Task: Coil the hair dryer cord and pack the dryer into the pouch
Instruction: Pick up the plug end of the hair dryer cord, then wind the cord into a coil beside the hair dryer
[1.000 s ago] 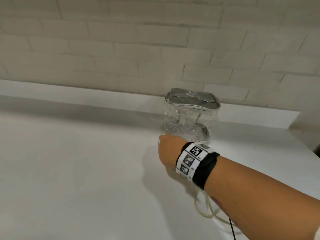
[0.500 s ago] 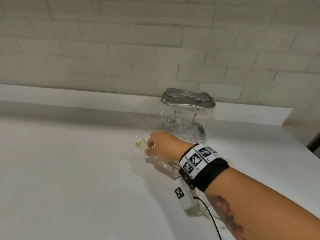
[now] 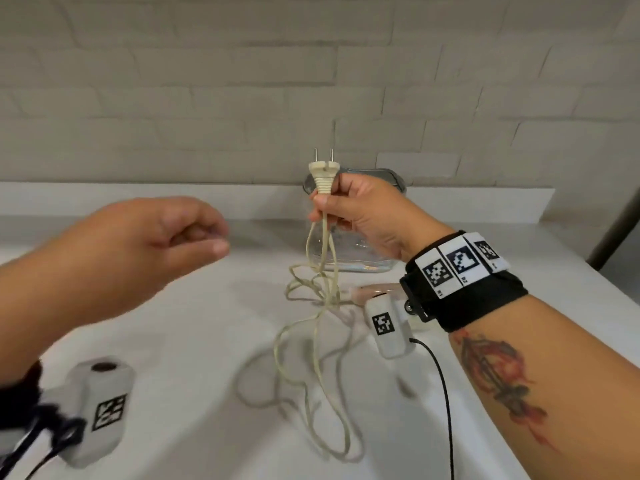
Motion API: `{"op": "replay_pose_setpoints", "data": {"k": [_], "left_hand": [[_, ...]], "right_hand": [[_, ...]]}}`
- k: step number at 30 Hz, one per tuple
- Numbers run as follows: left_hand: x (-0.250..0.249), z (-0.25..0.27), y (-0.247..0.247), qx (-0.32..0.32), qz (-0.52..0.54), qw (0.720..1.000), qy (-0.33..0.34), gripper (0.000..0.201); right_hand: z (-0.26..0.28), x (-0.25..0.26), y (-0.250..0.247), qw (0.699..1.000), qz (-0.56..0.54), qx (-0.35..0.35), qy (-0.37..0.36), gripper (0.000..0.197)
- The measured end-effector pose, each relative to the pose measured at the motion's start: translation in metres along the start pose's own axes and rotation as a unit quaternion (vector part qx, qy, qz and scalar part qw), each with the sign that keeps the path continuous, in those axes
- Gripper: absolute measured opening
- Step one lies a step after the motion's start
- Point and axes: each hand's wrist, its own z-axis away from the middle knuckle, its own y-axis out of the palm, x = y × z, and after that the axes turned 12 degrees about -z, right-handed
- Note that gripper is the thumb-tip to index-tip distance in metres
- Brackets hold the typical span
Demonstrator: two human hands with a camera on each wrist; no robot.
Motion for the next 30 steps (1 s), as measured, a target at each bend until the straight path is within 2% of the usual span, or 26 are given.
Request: {"op": "replay_pose_setpoints", "data": {"k": [1,3,5,7,9,11,12,15,19,22,24,26,28,30], "left_hand": [[-0.015,-0.032,0.010,-0.016,0.011,0.999,0.034,0.050],[-0.053,-0.078,0.028,0.016,0.039,0.999,0.033,0.045],[-0.076,-0.116,0.053,0.048,0.043,0.995,0.074,0.044],[-0.088,-0.143,0.077,0.049,0.050,0.995,0.070,0.041],[-0.094,-0.163,0.099,0.052,0.137,0.988,0.043,0.042],[-0.102,-0.168,0.119,0.080,0.276,0.957,0.034,0.042],[-0.103,-0.169,0.126,0.080,0.318,0.944,0.036,0.036],[-0.098,-0.162,0.145,0.053,0.324,0.943,0.048,0.004],[-0.070,-0.152,0.165,0.046,0.291,0.954,0.046,0.029],[-0.038,-0.148,0.165,0.028,0.318,0.948,0.008,0.032],[-0.022,-0.148,0.156,-0.010,0.342,0.940,-0.017,0.032],[-0.017,-0.147,0.144,-0.048,0.337,0.940,-0.032,0.031],[-0.021,-0.146,0.128,-0.047,0.280,0.958,-0.026,0.031],[-0.029,-0.145,0.113,-0.015,0.190,0.982,-0.006,0.032]], "right_hand": [[0.002,0.001,-0.003,1.000,-0.010,-0.014,-0.001,0.007],[0.006,0.006,-0.006,0.998,-0.041,-0.042,-0.015,0.007],[0.006,0.009,-0.011,0.994,-0.083,-0.068,-0.032,0.006],[0.004,0.012,-0.018,0.988,-0.110,-0.100,-0.049,0.006],[0.002,0.013,-0.027,0.982,-0.115,-0.137,-0.052,0.006],[0.002,0.012,-0.036,0.978,-0.115,-0.170,-0.048,0.007],[0.002,0.011,-0.041,0.976,-0.102,-0.186,-0.049,0.008],[-0.002,0.006,-0.051,0.972,-0.067,-0.218,-0.061,0.011],[-0.011,0.013,-0.066,0.948,-0.088,-0.294,-0.078,0.010],[-0.018,0.018,-0.084,0.919,-0.134,-0.360,-0.093,0.009],[-0.020,0.015,-0.093,0.922,-0.086,-0.372,-0.069,0.009],[-0.019,0.004,-0.095,0.933,-0.009,-0.360,0.009,0.009],[-0.017,-0.011,-0.094,0.936,0.089,-0.322,0.110,0.011],[-0.014,-0.026,-0.091,0.929,0.176,-0.264,0.189,0.015]]}}
